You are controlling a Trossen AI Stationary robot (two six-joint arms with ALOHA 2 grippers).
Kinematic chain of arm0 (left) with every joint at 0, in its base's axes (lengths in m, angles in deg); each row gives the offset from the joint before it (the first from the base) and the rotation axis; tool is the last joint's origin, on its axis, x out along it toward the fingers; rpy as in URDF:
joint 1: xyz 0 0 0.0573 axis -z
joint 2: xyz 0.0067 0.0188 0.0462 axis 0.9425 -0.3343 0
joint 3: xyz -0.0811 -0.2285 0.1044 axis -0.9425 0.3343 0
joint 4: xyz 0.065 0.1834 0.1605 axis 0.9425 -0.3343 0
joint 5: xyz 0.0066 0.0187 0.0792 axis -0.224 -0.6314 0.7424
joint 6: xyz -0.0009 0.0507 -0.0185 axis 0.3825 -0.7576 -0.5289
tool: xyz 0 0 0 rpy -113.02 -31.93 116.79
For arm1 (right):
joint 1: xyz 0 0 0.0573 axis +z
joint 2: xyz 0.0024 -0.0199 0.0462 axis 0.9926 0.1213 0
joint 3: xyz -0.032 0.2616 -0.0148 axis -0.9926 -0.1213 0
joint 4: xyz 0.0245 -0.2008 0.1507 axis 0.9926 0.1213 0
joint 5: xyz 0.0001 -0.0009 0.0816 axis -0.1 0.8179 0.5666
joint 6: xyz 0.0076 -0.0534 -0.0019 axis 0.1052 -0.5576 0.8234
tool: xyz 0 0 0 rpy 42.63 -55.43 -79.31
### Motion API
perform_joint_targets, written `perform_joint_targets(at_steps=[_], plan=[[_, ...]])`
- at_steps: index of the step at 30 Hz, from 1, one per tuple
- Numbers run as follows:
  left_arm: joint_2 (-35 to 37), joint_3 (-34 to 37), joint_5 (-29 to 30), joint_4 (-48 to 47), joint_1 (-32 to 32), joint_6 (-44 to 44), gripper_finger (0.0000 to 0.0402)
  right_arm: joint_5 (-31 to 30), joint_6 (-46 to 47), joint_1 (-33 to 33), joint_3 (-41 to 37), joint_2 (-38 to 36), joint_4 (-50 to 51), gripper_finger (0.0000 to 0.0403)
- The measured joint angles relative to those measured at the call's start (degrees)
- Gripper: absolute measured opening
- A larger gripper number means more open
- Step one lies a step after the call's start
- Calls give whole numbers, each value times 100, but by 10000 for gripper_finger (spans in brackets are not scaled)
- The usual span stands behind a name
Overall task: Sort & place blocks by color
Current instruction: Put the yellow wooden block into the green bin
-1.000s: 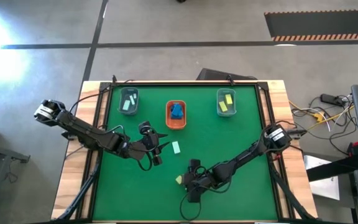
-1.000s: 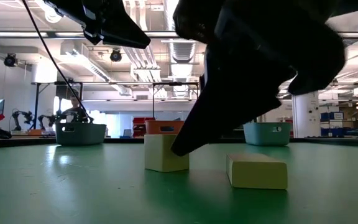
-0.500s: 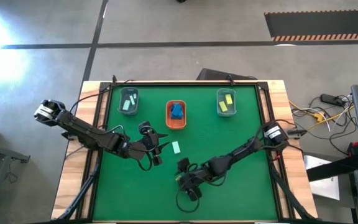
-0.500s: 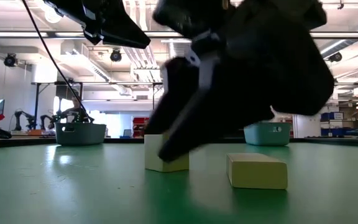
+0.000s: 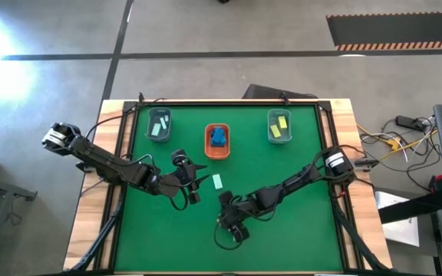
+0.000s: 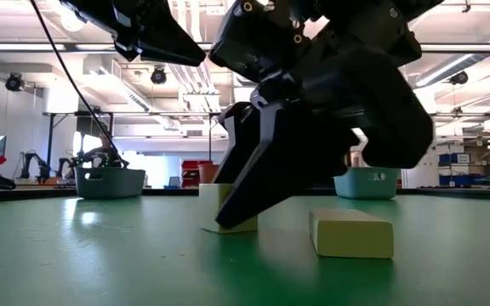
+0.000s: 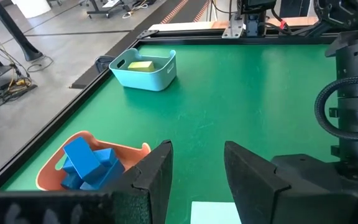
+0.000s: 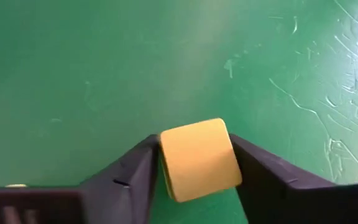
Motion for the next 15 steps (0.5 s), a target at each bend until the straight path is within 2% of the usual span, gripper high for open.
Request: perform_joint_targets(at_steps=[3, 4, 9, 12, 15], plan=[[0, 0, 0, 0, 0, -1, 128, -2, -1, -4, 3, 0, -28, 127], [0, 0, 0, 2, 0, -1, 128, 0, -21, -4, 4, -6, -27, 120], [0, 0, 11, -1, 1, -34, 128, -44, -57, -50, 18, -190, 282, 120], [63, 0, 7, -22, 10, -393, 128, -73, -129, -134, 11, -533, 633, 120], [240, 0, -17, -73, 22, -844, 128, -442, -238, -231, -55, -978, 1147, 120]])
